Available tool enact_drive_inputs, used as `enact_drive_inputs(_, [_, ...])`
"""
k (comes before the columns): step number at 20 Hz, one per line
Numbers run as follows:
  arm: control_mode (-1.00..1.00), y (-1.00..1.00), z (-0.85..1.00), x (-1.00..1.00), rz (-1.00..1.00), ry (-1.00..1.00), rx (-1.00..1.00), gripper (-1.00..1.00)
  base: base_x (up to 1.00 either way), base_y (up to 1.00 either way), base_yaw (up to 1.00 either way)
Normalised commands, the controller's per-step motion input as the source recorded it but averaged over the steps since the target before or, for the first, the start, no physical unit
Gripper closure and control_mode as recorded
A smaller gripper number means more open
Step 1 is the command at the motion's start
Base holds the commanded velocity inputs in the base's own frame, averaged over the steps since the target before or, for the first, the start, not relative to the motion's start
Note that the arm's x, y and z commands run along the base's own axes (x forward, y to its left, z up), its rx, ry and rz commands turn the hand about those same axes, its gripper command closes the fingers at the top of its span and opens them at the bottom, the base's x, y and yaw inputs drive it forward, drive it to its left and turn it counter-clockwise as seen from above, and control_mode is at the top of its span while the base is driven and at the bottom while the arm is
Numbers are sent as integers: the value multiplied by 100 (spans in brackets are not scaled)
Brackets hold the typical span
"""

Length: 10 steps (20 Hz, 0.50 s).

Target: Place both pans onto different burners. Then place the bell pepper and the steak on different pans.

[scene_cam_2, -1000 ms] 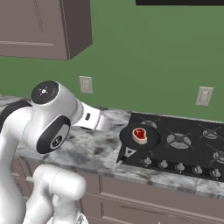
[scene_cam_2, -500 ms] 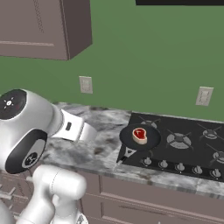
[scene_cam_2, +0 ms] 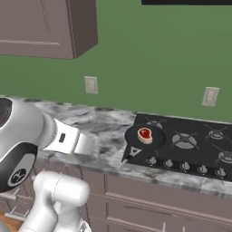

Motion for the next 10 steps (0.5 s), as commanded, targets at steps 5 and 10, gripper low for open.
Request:
enact_drive_inputs(5, [100, 0, 0, 0, 0, 0, 0, -100, -24, -54, 6])
enact_drive_inputs(10, [100, 0, 0, 0, 0, 0, 0, -100, -16, -74, 6])
